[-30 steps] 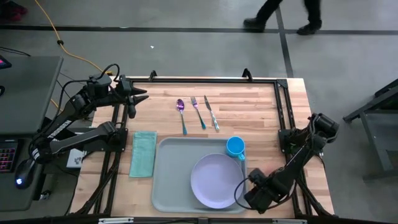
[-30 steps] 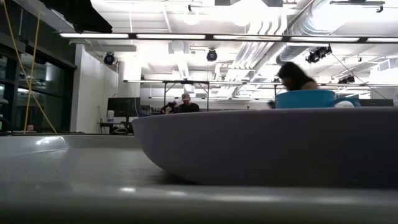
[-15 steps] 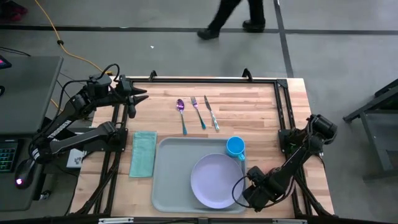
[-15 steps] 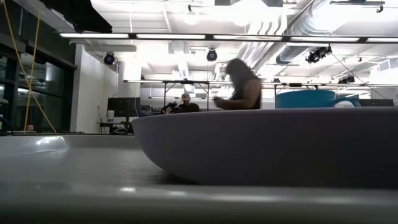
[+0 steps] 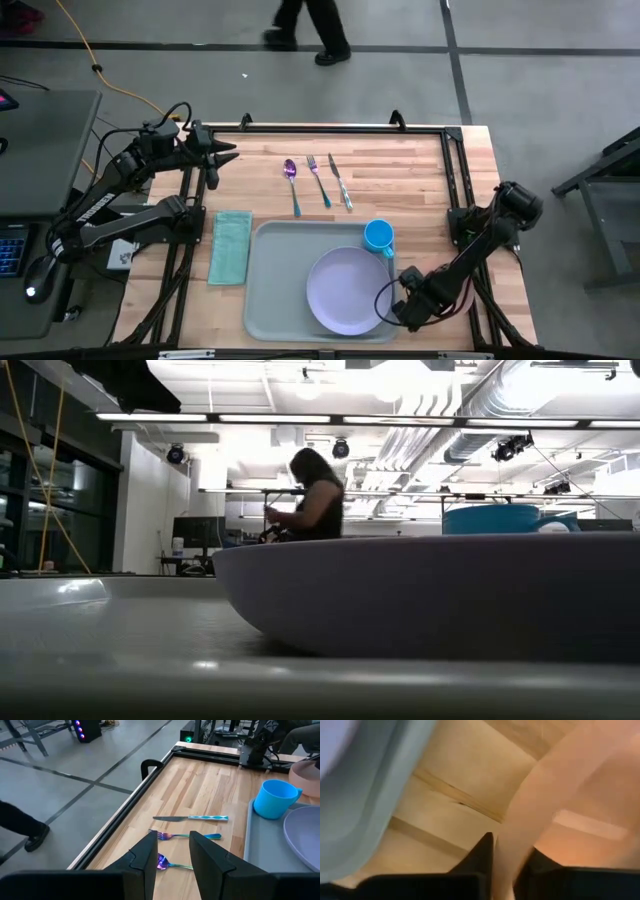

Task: Set up tray
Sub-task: Put the orange bowl on the violet plate

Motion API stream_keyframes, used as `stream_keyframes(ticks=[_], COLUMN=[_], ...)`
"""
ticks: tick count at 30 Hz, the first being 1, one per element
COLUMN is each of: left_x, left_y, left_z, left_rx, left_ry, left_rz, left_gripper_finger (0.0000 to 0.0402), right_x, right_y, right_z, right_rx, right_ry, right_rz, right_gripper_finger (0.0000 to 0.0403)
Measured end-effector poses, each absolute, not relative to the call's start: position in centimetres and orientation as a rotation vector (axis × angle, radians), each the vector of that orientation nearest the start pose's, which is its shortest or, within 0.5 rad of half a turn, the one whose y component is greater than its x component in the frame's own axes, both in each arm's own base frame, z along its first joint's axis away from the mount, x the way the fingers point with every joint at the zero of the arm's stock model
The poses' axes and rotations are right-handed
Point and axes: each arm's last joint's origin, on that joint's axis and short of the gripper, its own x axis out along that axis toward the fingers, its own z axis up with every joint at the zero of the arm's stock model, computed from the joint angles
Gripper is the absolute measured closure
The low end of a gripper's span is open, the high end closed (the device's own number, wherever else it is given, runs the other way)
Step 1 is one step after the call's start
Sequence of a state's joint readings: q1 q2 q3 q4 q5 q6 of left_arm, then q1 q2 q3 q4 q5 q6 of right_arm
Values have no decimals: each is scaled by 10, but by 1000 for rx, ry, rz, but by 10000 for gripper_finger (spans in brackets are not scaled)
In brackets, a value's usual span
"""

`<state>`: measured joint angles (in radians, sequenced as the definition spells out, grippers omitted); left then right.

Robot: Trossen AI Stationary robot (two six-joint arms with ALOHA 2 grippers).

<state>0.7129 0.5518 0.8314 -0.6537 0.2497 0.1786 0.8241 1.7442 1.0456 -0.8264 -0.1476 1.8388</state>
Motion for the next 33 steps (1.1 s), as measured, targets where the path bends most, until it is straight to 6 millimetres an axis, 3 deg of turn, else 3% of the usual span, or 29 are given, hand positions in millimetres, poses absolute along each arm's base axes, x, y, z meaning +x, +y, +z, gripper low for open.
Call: stream_keyframes(ticks=[4, 8, 18, 22, 28, 33], left_x=[83, 83, 83, 83, 83, 83], left_y=[62, 62, 62, 62, 62, 62], left_z=[332, 332, 332, 332, 332, 332], left_rx=[-1, -1, -2, -2, -2, -2], left_ry=[373, 373, 373, 374, 373, 373], left_rz=[426, 426, 425, 425, 425, 425], left_gripper_finger=[257, 257, 257, 257, 257, 257], right_x=[197, 197, 201, 204, 223, 254], right_y=[219, 218, 214, 209, 192, 183], right_z=[167, 192, 295, 339, 394, 415], right_rx=[891, 905, 785, 737, 664, 607], right_ry=[1550, 1514, 1349, 1195, 904, 768], right_rz=[-697, -656, -566, -510, -375, -200], right_gripper_finger=[392, 400, 402, 402, 403, 403])
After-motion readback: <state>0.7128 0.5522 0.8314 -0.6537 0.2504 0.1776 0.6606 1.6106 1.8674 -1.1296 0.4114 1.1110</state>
